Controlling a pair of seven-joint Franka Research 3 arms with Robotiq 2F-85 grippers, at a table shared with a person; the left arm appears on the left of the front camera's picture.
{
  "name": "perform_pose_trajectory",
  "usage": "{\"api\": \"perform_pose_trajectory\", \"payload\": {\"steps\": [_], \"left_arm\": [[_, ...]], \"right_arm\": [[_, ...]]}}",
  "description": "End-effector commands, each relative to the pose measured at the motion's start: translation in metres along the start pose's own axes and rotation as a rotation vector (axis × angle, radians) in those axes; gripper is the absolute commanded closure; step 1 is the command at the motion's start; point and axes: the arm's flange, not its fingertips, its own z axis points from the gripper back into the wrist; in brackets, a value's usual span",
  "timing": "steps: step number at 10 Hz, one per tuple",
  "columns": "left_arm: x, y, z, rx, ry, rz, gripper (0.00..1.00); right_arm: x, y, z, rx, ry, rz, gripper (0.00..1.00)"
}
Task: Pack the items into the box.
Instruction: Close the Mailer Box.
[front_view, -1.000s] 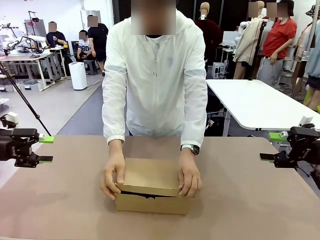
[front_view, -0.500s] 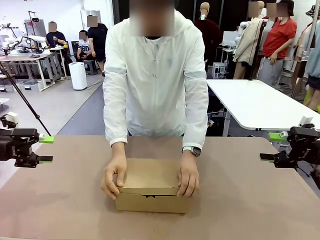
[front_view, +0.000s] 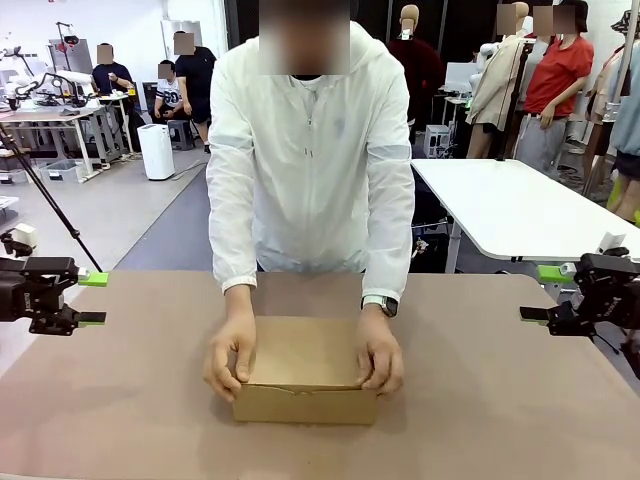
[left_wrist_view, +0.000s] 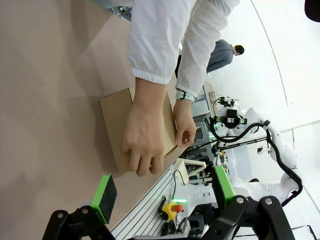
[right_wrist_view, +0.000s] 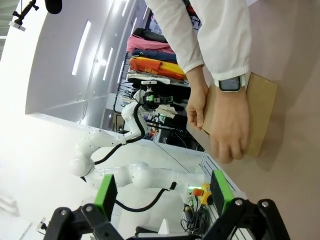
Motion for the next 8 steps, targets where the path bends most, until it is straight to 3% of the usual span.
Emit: {"api": "perform_pose_trajectory", "payload": {"steps": [1,8], "left_arm": [[0.0011,0.0012,0.0008,-0.01,-0.019,-0.013,0.0],[0.0011,0.0012,0.0008,-0.01,-0.019,-0.013,0.0]], "right_arm": [[0.0005,0.004,-0.0013,0.006,0.003,0.001,0.0],[0.0005,0.004,-0.0013,0.006,0.003,0.001,0.0]]}}
